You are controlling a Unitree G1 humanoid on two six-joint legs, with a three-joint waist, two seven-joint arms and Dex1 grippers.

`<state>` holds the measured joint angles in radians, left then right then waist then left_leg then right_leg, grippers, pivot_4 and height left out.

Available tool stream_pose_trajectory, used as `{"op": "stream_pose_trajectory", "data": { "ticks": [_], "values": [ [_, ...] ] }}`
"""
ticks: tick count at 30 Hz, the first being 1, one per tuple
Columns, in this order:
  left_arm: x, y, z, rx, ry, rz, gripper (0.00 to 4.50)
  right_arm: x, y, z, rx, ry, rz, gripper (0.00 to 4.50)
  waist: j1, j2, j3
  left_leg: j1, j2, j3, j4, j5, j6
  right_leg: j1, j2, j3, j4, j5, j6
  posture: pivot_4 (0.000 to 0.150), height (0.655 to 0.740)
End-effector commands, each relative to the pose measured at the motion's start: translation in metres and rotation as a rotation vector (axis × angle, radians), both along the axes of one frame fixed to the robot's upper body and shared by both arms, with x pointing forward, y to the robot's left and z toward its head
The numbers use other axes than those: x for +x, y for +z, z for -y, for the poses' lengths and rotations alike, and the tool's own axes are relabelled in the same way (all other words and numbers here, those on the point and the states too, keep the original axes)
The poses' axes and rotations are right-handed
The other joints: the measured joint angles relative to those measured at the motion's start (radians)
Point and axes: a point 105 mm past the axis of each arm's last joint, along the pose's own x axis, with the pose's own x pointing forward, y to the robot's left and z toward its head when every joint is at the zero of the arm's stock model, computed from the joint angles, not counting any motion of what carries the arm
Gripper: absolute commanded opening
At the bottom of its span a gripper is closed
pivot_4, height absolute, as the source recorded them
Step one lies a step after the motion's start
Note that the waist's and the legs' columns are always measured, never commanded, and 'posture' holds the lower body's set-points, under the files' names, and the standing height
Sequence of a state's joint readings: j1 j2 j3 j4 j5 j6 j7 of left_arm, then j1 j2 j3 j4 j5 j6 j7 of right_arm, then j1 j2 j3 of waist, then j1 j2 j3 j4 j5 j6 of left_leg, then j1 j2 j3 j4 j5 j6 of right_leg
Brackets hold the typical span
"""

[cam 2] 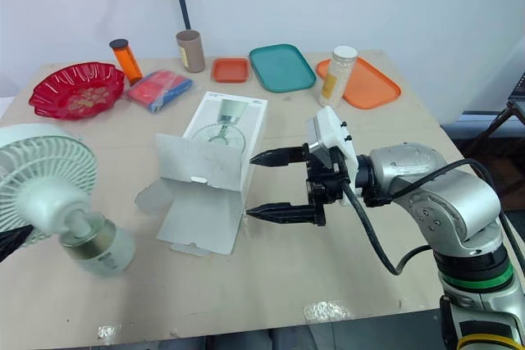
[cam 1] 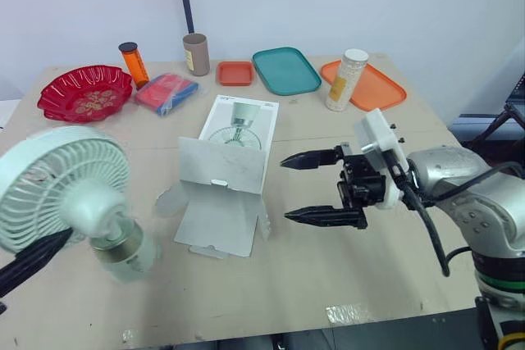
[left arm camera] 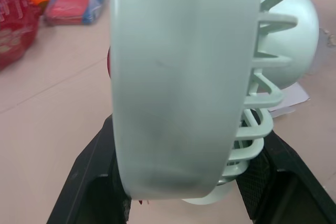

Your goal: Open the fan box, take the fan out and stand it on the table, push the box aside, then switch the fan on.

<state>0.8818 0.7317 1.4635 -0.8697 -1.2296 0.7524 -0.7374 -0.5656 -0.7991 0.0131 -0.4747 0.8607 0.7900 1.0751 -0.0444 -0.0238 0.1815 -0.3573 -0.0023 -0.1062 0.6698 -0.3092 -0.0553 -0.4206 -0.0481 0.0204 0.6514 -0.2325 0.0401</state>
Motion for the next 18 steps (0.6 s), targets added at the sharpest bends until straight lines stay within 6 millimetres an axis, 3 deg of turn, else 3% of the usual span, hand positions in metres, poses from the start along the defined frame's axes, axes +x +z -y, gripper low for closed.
{"op": "stream_pose_trajectory", "data": {
  "ticks": [1,7,13,18],
  "values": [
    [-0.011,0.011,-0.008,0.042,0.046,0.061,2.1,-0.004,0.006,-0.005,0.01,0.046,0.032,4.5,0.0,0.0,0.0,0.0,0.0,0.0,0.0,0.0,0.0,0.0,0.0,0.0,0.0,0.0,0.0,0.15,0.74],
    [-0.016,0.007,-0.043,0.011,0.235,0.109,2.1,-0.002,0.007,-0.007,0.009,0.068,0.036,4.5,0.0,0.0,0.0,0.0,0.0,0.0,0.0,0.0,0.0,0.0,0.001,0.0,-0.001,0.0,0.0,0.15,0.74],
    [-0.011,-0.007,-0.06,-0.028,0.309,0.153,2.1,-0.007,0.009,-0.007,0.005,0.065,0.047,4.5,0.0,-0.002,-0.001,0.001,0.001,0.0,0.0,0.0,-0.001,0.002,0.002,0.001,-0.002,0.0,0.0,0.15,0.74],
    [0.005,-0.01,-0.078,-0.044,0.364,0.225,2.1,-0.008,0.009,-0.009,-0.003,0.052,0.07,4.5,0.003,-0.003,-0.002,0.001,0.001,-0.001,0.0,-0.001,-0.001,0.002,0.002,0.001,-0.002,0.0,0.0,0.15,0.74]
  ]
}}
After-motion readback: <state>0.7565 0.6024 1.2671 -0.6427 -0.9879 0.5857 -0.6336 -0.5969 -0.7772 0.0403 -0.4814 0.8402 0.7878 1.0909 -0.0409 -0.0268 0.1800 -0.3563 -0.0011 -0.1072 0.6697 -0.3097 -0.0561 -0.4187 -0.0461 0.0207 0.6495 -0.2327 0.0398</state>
